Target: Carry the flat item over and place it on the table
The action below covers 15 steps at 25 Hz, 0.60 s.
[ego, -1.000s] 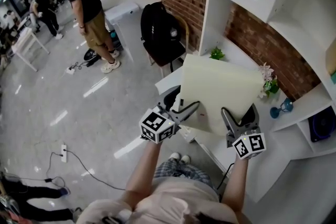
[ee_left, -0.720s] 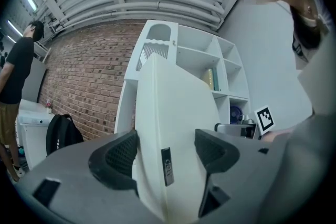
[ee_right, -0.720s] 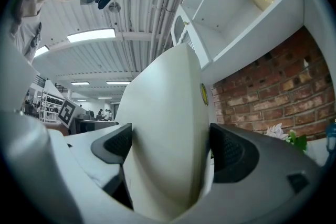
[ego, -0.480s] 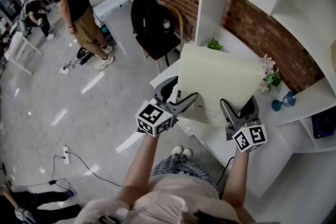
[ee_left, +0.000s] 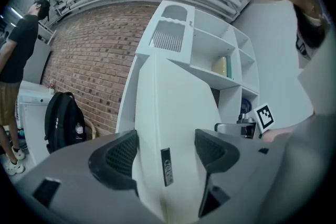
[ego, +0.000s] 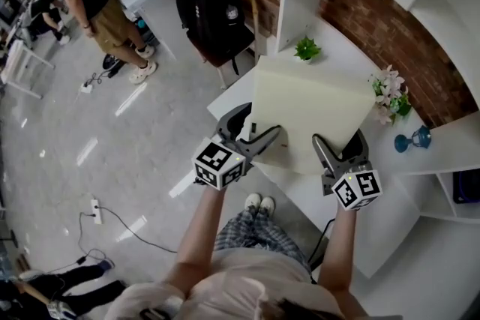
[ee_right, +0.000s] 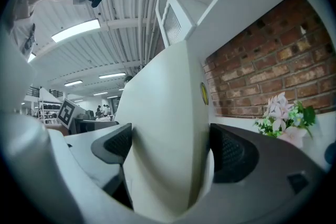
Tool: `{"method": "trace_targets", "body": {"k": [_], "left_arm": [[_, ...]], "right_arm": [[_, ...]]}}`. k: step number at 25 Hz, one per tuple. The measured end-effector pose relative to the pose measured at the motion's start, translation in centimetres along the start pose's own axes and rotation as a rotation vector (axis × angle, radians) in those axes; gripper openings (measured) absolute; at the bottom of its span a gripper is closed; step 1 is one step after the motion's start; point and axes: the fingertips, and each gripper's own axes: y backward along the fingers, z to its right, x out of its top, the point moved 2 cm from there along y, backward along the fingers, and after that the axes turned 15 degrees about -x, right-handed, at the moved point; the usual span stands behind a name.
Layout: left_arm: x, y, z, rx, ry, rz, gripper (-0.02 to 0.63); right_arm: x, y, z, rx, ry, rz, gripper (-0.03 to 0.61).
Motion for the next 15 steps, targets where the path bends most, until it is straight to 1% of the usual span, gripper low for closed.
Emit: {"method": "trace_targets", "body": {"k": [6,15], "left_arm": [[-2.4,-1.5,-2.6,0.011,0.047,-0.04,0.337],[-6.0,-3.4,-4.8,0.025,0.105,-0.089,0.337]], "right_arm": [[-2.6,-2.7,1.4,-0.002,-0.024,-0.077,0.463],[-6.1,-5.1,3.6,-0.002,-0.046,-0.174,0.463]]}}
